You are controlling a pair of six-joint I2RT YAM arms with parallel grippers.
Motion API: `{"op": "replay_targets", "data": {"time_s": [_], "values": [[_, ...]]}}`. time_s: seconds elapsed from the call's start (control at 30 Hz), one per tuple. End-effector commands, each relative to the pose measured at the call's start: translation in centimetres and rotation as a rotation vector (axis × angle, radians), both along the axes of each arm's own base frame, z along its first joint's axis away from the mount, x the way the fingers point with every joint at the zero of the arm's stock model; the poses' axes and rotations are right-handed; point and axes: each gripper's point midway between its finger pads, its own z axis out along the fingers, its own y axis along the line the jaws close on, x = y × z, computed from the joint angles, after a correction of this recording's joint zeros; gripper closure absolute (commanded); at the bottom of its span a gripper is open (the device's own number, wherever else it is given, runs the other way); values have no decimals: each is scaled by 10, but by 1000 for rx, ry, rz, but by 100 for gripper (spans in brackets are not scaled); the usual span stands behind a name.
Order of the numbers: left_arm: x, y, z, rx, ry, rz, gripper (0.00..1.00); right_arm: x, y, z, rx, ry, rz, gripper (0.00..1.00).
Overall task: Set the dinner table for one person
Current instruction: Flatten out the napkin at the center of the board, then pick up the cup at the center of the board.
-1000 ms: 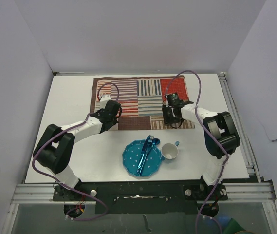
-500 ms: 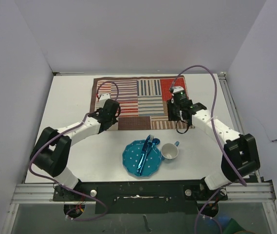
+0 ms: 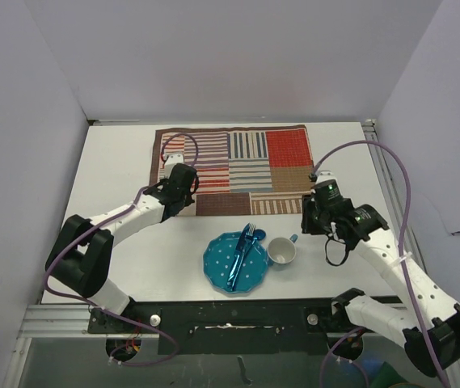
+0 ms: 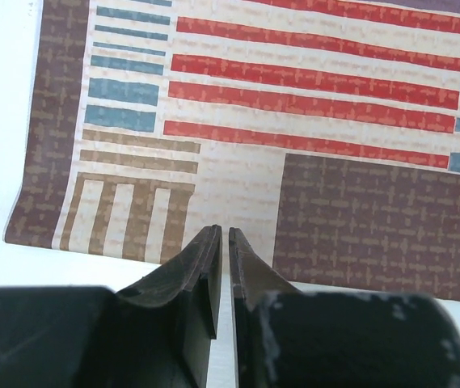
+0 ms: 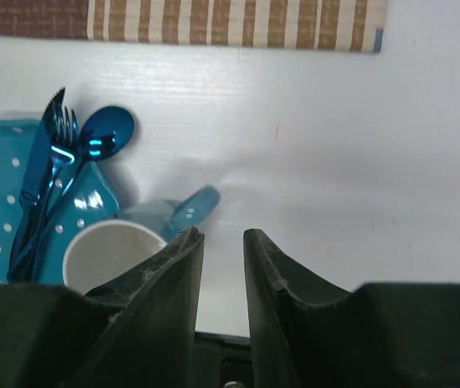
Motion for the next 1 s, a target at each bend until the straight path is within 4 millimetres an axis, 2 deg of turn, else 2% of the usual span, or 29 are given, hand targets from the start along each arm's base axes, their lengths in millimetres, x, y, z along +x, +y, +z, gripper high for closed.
{"op": "replay_targets", "data": {"time_s": [0.0, 0.17, 0.3, 0.47, 0.63, 0.77, 0.83, 0.9, 0.93, 0.97], "values": [[7, -7, 21, -35, -53, -20, 90, -39, -12, -7, 16, 75, -51, 71], [7, -11, 21, -47, -47, -28, 90, -54, -7, -3, 48, 124, -62, 69], [6, -11, 24, -47, -49, -30, 90, -70, -4, -11, 42, 178, -59, 61], [6, -10, 27, -47, -55, -26, 90, -98, -8, -16, -15, 266, -43, 52], [8, -11, 33, -50, -63, -25, 90, -125, -10, -17, -42, 349, 8, 52], [8, -13, 32, -54, -64, -26, 90, -137, 0, -25, 1, 389, 67, 51], [9, -14, 30, -53, -59, -27, 90, -141, 7, -33, 19, 410, 100, 41], [8, -15, 26, -50, -51, -29, 90, -138, 21, -37, 68, 399, 150, 10], [8, -15, 25, -48, -47, -29, 90, -135, 28, -39, 89, 385, 171, 0], [8, -17, 23, -49, -43, -32, 90, -131, 33, -40, 104, 372, 186, 2]]}}
